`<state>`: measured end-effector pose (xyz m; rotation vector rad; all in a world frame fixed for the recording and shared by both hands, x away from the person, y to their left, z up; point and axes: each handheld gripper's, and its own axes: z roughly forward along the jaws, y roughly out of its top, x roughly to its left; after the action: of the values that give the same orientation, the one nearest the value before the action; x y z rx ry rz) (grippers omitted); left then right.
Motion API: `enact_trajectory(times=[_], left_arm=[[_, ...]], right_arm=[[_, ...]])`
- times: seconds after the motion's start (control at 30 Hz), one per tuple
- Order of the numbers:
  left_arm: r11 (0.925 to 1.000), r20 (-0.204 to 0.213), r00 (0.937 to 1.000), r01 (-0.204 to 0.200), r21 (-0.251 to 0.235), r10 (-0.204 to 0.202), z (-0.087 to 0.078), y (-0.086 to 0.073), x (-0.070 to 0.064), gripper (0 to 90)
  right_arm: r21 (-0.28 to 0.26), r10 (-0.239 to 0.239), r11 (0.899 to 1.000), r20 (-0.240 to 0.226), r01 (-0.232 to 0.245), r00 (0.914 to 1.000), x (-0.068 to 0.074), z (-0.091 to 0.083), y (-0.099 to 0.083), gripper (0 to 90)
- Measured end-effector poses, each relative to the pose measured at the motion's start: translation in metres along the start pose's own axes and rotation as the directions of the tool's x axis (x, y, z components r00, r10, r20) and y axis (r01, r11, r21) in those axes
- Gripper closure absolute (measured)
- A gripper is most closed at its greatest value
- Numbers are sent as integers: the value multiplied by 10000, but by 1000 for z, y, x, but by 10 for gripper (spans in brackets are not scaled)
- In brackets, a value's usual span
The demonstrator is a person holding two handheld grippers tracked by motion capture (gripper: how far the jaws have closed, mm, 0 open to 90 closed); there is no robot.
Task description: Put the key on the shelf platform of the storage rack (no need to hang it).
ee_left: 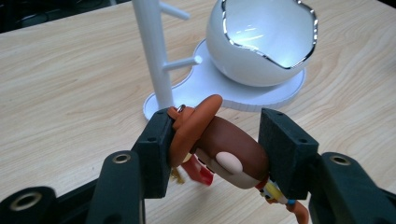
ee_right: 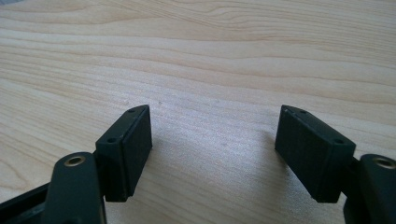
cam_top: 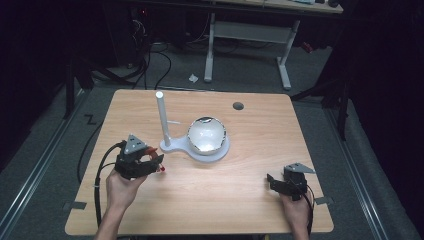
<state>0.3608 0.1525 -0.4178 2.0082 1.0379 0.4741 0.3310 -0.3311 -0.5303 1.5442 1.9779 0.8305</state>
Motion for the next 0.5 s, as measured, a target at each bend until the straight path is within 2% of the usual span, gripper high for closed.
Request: enact_trajectory(times=[0.5], left_arm=[[9994, 786, 9964, -311, -145, 321, -6, 17, -10, 477]], right_arm=[[-15, 31, 10000, -22, -31, 10000, 0, 0, 0, 273]])
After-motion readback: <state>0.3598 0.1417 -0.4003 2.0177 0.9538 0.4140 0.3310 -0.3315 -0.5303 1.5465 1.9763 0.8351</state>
